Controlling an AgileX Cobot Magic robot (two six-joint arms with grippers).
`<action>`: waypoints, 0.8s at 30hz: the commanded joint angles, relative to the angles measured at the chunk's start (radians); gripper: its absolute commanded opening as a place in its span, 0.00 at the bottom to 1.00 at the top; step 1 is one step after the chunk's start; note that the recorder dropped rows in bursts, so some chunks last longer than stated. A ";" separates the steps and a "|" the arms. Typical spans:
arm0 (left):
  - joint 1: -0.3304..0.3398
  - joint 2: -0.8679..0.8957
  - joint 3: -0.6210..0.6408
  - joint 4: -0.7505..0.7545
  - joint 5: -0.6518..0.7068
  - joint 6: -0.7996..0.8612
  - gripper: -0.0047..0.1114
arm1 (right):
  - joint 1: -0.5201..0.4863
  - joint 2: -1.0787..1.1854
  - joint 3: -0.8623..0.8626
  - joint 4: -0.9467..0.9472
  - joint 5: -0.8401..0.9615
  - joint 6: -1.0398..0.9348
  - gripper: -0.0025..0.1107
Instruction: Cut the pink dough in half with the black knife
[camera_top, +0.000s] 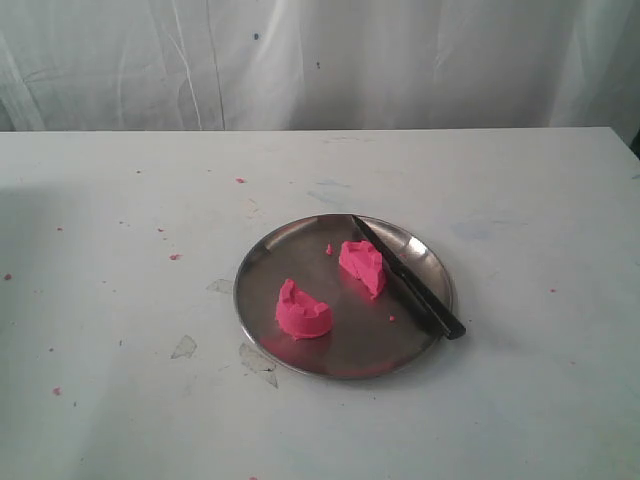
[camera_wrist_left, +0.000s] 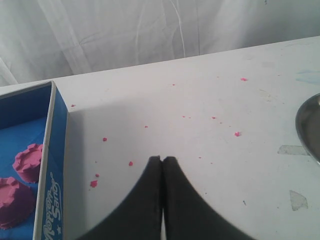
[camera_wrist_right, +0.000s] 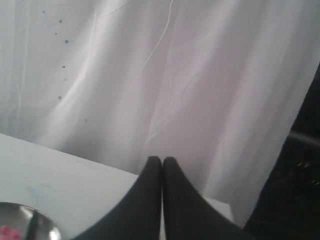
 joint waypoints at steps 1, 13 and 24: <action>0.003 -0.008 0.005 0.010 -0.004 0.003 0.04 | -0.011 -0.056 0.013 -0.173 0.018 0.024 0.02; 0.003 -0.008 0.005 0.010 -0.004 0.003 0.04 | -0.251 -0.299 0.194 -0.153 -0.115 0.071 0.02; 0.003 -0.008 0.005 0.010 -0.003 0.003 0.04 | -0.252 -0.368 0.554 0.090 0.083 0.120 0.02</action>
